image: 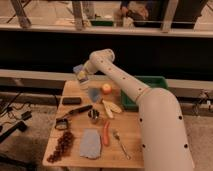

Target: Place sponge in paper cup

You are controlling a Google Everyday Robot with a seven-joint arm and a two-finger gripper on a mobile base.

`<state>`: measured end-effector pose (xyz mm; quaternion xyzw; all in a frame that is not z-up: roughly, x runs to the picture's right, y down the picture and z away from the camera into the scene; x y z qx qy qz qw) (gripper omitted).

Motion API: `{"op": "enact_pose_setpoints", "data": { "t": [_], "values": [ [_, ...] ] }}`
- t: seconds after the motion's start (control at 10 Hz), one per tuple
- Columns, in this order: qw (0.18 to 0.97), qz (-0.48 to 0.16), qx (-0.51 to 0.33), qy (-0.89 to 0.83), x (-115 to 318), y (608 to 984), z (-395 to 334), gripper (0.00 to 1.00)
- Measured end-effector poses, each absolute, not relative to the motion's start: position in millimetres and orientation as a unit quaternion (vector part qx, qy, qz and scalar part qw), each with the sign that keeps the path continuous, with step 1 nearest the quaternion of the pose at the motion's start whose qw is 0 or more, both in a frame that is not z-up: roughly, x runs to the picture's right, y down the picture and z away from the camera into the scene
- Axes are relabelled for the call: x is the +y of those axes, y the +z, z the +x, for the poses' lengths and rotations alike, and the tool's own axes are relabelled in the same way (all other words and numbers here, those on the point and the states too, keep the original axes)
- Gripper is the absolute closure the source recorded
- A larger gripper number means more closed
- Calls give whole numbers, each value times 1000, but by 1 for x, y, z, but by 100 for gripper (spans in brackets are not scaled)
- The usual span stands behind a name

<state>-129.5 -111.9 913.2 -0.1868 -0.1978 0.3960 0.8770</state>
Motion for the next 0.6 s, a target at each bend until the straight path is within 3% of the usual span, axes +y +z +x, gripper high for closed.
{"op": "enact_pose_setpoints", "data": {
  "t": [0.6],
  "values": [
    [878, -191, -174, 402, -106, 918, -112, 87]
  ]
}}
